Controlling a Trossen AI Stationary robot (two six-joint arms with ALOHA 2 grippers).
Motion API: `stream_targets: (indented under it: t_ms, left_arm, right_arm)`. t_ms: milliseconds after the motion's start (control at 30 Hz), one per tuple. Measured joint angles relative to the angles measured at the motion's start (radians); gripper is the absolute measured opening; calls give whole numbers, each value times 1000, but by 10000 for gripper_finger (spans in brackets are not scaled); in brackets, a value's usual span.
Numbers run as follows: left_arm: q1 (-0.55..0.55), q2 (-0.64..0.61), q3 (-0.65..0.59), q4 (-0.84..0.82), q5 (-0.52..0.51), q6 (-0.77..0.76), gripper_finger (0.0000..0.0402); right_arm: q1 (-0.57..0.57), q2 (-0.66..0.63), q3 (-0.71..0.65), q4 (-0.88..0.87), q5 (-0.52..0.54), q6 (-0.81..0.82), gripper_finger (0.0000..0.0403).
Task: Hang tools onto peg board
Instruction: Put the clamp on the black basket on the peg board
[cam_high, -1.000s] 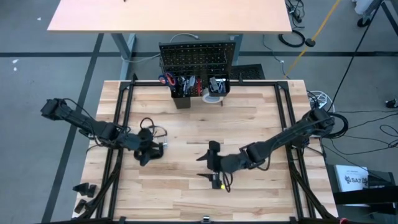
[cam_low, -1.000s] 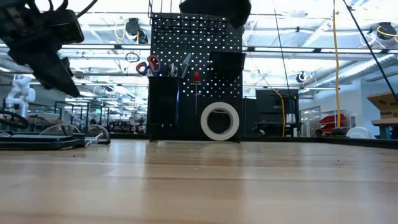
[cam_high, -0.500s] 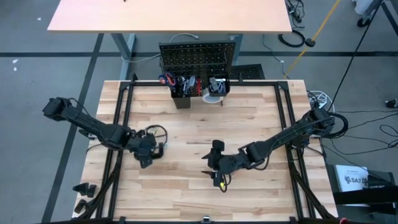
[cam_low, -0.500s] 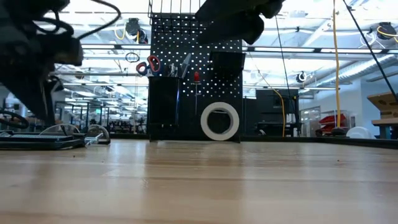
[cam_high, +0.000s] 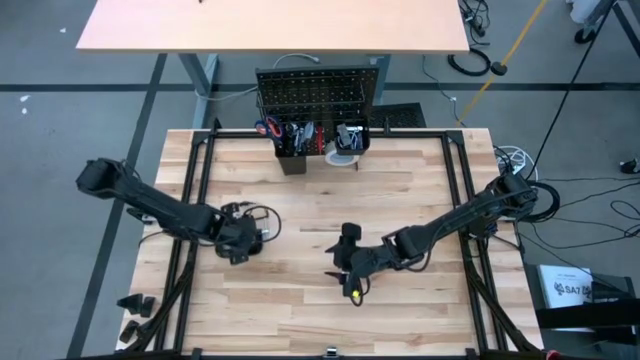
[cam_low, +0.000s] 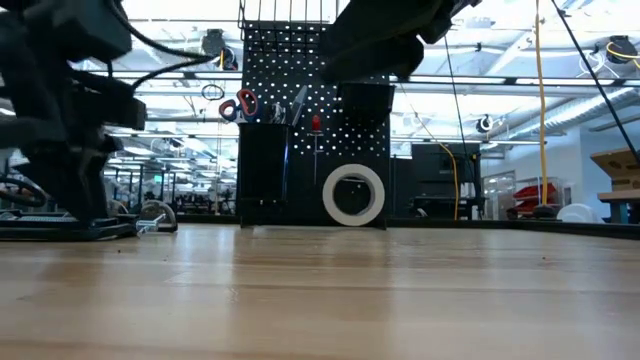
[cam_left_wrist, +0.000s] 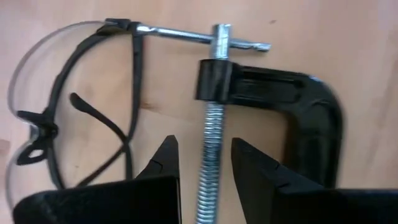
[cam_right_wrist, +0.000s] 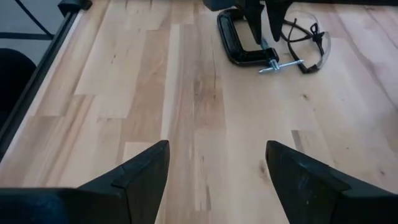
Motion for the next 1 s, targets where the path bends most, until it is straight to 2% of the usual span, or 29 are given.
stream_targets:
  t_ms: [133, 300, 533, 667, 833, 1000]
  left_arm:
    - [51, 35, 0, 5, 7, 52, 84]
    - [104, 99, 3, 46, 114, 111, 84]
    - [132, 172, 11, 66, 124, 166, 70]
    - [130, 156, 11, 69, 142, 186, 12]
    - [124, 106, 33, 91, 159, 200, 1]
    - [105, 30, 68, 219, 251, 278, 0]
  right_arm:
    - [0, 0, 0, -4, 0, 0, 258]
    - [0, 0, -29, -3, 0, 0, 258]
    - [-13, 0, -80, -3, 0, 43, 258]
    - [-16, 0, -86, -1, 0, 50, 258]
    - [-15, 0, -86, 1, 0, 53, 258]
    - [-17, 0, -86, 7, 1, 56, 258]
